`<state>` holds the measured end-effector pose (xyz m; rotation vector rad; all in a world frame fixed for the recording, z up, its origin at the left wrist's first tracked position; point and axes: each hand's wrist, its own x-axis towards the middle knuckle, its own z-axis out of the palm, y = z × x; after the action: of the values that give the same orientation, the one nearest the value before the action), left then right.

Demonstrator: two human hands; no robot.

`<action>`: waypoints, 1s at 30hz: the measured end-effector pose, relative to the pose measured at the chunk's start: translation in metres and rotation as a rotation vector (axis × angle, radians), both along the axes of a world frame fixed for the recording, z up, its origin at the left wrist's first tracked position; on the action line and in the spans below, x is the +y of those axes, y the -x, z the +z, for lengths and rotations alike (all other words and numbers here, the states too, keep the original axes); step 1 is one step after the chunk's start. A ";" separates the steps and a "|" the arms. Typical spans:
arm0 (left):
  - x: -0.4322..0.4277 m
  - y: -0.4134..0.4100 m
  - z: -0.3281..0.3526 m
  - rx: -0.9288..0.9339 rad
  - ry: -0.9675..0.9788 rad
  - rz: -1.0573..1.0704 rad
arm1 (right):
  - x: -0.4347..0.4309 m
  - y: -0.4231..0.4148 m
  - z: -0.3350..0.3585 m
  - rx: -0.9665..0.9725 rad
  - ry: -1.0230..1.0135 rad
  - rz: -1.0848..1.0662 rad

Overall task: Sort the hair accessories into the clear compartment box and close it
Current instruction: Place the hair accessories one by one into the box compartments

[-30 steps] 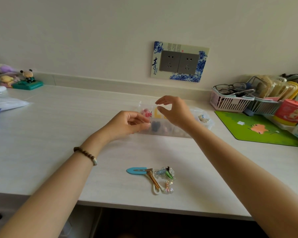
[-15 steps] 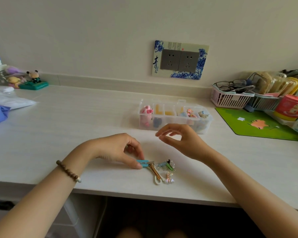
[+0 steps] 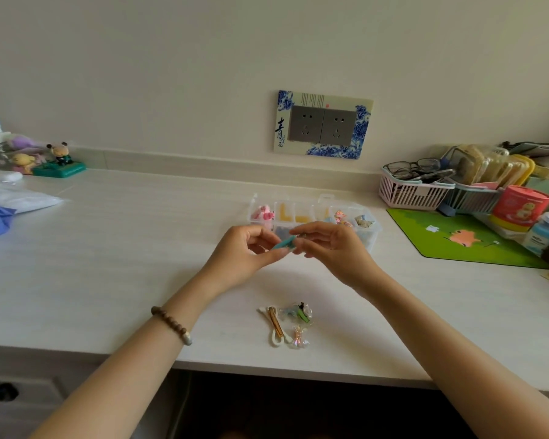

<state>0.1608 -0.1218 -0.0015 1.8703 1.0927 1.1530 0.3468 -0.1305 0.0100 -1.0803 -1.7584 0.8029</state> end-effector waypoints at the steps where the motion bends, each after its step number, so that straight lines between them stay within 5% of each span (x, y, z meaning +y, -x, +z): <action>1: 0.003 -0.001 -0.004 -0.010 0.004 0.007 | 0.004 -0.004 0.003 0.025 -0.007 -0.045; 7: 0.011 0.010 -0.025 0.197 0.048 0.081 | 0.048 -0.032 0.036 0.014 -0.141 -0.365; 16: 0.002 0.012 -0.024 0.307 0.116 0.050 | 0.088 -0.023 0.036 -0.573 -0.122 -0.226; 23: -0.015 0.027 -0.012 0.346 0.254 -0.155 | 0.035 -0.013 0.028 -0.450 -0.323 -0.200; 30: -0.033 0.037 -0.009 0.538 0.230 -0.318 | -0.005 -0.016 0.000 -0.463 -0.251 -0.056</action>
<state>0.1236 -0.1551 -0.0101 2.1222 1.0916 0.3320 0.3625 -0.1358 0.0100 -1.2008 -2.1320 0.2935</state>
